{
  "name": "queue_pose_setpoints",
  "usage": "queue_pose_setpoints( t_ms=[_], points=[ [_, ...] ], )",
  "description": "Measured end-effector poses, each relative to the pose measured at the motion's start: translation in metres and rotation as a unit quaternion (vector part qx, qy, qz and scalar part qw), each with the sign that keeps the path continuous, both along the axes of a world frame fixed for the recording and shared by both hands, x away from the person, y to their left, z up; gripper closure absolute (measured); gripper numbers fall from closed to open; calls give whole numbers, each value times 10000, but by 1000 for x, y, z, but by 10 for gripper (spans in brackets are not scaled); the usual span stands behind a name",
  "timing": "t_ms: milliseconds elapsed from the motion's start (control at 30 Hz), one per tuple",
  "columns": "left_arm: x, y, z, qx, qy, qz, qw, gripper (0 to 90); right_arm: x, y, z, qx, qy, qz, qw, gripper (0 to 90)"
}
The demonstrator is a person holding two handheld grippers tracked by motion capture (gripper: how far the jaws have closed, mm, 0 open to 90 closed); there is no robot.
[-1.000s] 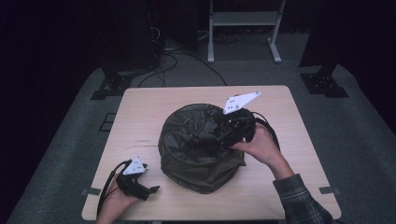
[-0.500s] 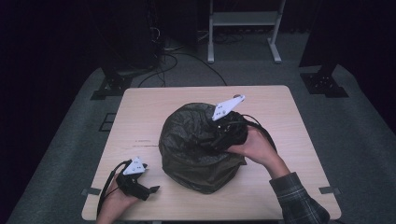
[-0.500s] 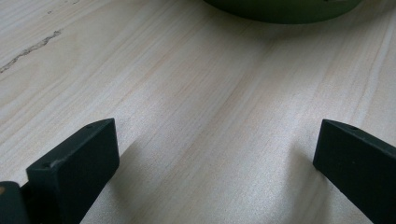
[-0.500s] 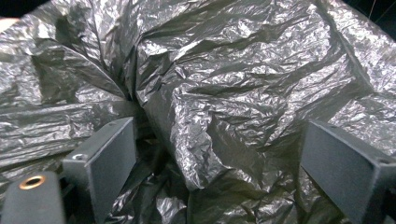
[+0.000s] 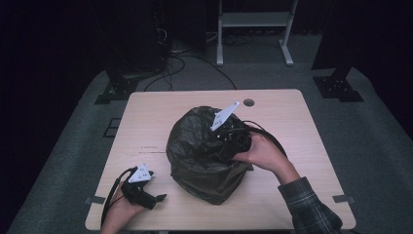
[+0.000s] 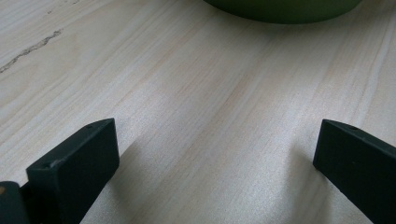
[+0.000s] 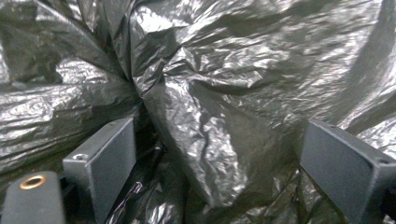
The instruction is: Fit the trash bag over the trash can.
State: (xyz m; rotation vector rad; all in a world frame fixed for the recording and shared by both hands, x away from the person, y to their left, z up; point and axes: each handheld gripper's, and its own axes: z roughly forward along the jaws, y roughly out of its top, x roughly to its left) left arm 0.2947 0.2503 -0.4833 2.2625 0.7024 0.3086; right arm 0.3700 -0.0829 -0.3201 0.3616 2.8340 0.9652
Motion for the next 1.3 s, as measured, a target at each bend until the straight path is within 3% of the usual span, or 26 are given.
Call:
queue_pose_setpoints(
  t_ms=[167, 267, 467, 633, 800, 967, 1133, 1300],
  points=[
    [0, 0, 0, 0, 0, -1, 10000, 0, 2, 3, -1, -203, 163, 17, 9997, 98],
    [0, 0, 0, 0, 0, -1, 10000, 0, 4, 7, -2, -531, 393, -28, 9978, 98],
    [0, 0, 0, -1, 0, 0, 10000, 0, 6, 10, -2, -732, 523, -32, 9959, 98],
    [0, 0, 0, -1, 1, -6, 10000, 0, 5, 8, 3, -525, 402, -39, 9978, 97],
    [0, 0, 0, -1, 1, -5, 10000, 0, 5, 5, 25, -83, 188, -47, 9998, 96],
    [0, 0, 0, 1, 3, -8, 10000, 0, 7, 18, 43, 193, 89, 35, 9998, 97],
    [0, 0, 0, -3, 3, -15, 10000, 0, 13, 39, 46, 234, 65, 100, 9997, 97],
    [0, 0, 0, -7, 6, -20, 10000, 0, 20, 61, 38, 151, 160, 177, 9996, 97]
  ],
)
